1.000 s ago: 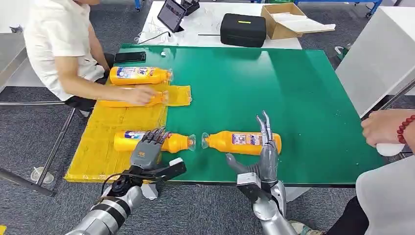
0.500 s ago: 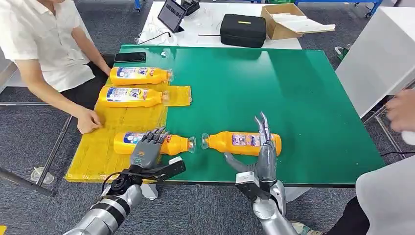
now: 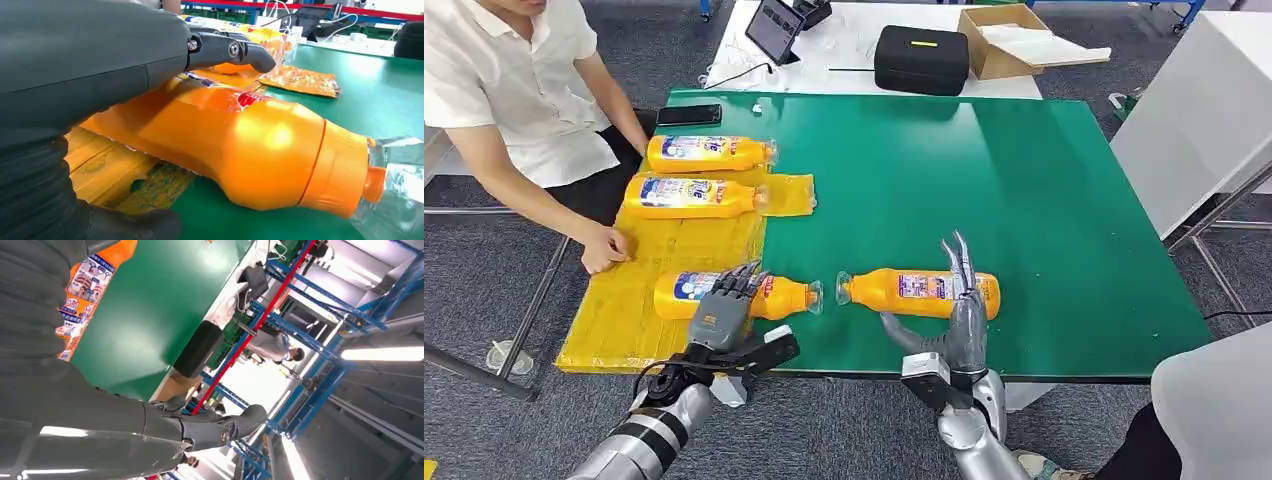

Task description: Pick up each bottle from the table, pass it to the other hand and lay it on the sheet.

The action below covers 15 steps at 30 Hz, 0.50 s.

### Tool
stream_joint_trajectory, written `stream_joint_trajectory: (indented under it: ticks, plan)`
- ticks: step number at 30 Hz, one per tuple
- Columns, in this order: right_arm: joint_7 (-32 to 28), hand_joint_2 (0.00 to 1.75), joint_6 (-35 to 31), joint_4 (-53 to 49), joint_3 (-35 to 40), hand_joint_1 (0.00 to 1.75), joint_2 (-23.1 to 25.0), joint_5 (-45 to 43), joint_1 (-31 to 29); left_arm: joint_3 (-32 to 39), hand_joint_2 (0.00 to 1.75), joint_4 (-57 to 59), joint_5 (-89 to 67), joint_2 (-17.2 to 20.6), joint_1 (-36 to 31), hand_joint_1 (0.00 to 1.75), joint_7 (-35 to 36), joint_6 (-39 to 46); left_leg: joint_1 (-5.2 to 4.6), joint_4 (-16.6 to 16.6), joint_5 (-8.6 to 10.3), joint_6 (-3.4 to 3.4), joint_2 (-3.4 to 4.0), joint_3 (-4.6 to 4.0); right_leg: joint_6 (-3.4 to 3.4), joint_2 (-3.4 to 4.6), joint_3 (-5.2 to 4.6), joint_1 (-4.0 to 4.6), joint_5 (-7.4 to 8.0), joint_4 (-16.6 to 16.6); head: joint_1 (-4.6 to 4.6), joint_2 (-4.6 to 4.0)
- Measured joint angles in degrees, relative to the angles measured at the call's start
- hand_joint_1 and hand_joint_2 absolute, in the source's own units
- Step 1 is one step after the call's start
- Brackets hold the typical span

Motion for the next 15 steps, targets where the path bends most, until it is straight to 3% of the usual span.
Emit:
stream_joint_trajectory:
  ticks: [8,15]
  plan:
    - [0.0,1.75,-0.5,-0.1,-0.7,0.00,-0.4,2.2,2.3,-2.3,1.75,-18.1,6.3,1.4,8.7,0.00,-1.0,0.8,0.00,0.0,-0.01,0.00,0.06,-0.46,0.02,0.01,-0.46,0.00,0.00,0.0,-0.02,0.00]
    - [0.0,1.75,-0.4,-0.2,-1.1,0.00,-0.5,4.0,3.2,-6.2,1.75,-30.7,6.5,3.4,12.4,0.00,0.0,0.7,0.00,0.0,-0.04,-0.01,0.09,-0.58,0.03,0.02,-0.61,0.00,0.00,0.0,0.02,0.00]
